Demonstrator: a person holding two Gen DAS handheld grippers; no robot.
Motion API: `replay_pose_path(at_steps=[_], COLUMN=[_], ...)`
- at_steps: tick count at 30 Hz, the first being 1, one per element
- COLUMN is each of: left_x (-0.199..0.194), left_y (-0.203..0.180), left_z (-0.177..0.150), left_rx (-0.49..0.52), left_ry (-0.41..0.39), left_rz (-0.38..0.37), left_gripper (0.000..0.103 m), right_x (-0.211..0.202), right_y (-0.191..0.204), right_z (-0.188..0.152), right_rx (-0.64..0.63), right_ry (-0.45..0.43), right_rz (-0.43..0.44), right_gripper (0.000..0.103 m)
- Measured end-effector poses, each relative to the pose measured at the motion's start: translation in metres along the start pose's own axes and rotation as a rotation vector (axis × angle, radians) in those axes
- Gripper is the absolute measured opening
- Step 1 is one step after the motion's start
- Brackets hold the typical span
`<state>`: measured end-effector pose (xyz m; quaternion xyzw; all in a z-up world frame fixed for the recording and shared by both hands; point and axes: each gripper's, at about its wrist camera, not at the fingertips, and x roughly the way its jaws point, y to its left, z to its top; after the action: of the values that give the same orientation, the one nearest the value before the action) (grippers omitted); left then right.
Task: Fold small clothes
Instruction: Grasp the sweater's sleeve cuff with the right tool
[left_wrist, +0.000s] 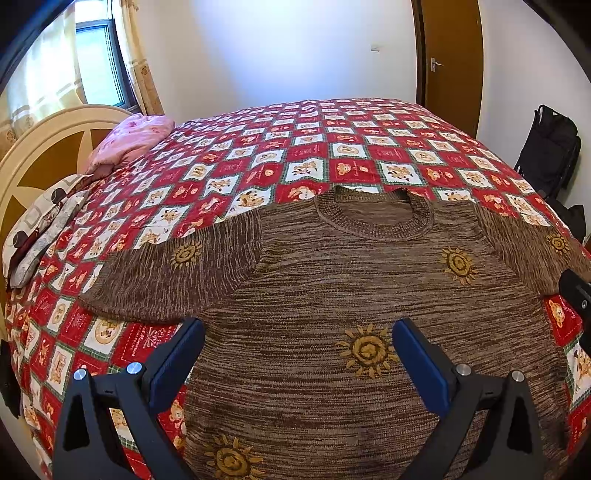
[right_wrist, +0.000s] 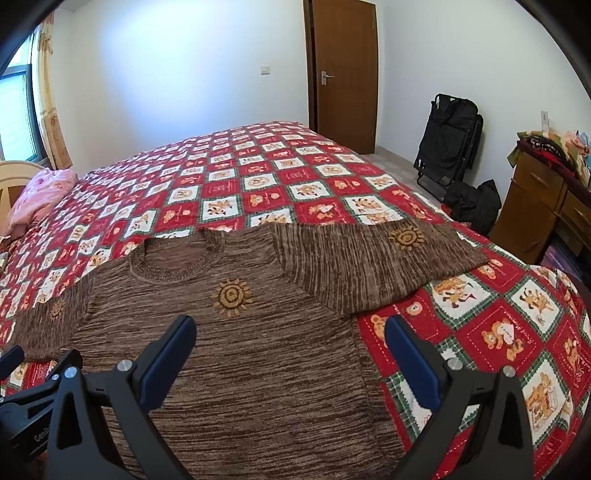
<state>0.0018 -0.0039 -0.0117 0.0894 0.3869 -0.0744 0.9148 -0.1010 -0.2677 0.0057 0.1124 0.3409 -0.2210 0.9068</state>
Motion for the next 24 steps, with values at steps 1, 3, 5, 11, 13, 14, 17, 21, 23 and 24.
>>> replay_pose_path(at_steps=[1, 3, 5, 11, 13, 14, 17, 21, 23, 24], left_x=[0.001, 0.003, 0.003, 0.007, 0.009, 0.010, 0.015, 0.025, 0.030, 0.032], left_y=[0.000, 0.000, 0.002, 0.010, 0.012, 0.015, 0.018, 0.027, 0.030, 0.030], left_z=[0.000, 0.000, 0.000, 0.002, 0.004, 0.005, 0.006, 0.009, 0.010, 0.009], left_rx=[-0.001, -0.003, -0.012, -0.034, -0.043, -0.049, -0.051, -0.074, -0.089, -0.091], left_ry=[0.002, 0.004, -0.002, -0.018, -0.020, -0.020, -0.016, -0.001, 0.015, 0.021], left_rz=[-0.001, -0.009, -0.021, -0.040, -0.039, -0.040, -0.030, -0.019, -0.022, -0.024], left_gripper=[0.102, 0.102, 0.102, 0.102, 0.102, 0.102, 0.102, 0.102, 0.102, 0.102], right_x=[0.001, 0.004, 0.007, 0.016, 0.015, 0.015, 0.021, 0.044, 0.065, 0.075], right_y=[-0.001, -0.005, -0.008, -0.048, -0.078, -0.100, -0.153, -0.231, -0.250, -0.254], right_z=[0.000, 0.000, 0.000, 0.012, 0.019, 0.025, 0.041, 0.061, 0.066, 0.068], right_rx=[0.006, 0.020, 0.025, 0.055, 0.104, 0.140, 0.240, 0.437, 0.483, 0.494], right_ry=[0.002, 0.006, 0.010, 0.005, -0.007, -0.017, -0.013, 0.065, 0.134, 0.166], right_rz=[0.002, 0.006, 0.008, -0.053, -0.097, -0.127, -0.190, -0.194, -0.173, -0.151], right_gripper=[0.103, 0.103, 0.102, 0.080, 0.073, 0.071, 0.072, 0.070, 0.068, 0.065])
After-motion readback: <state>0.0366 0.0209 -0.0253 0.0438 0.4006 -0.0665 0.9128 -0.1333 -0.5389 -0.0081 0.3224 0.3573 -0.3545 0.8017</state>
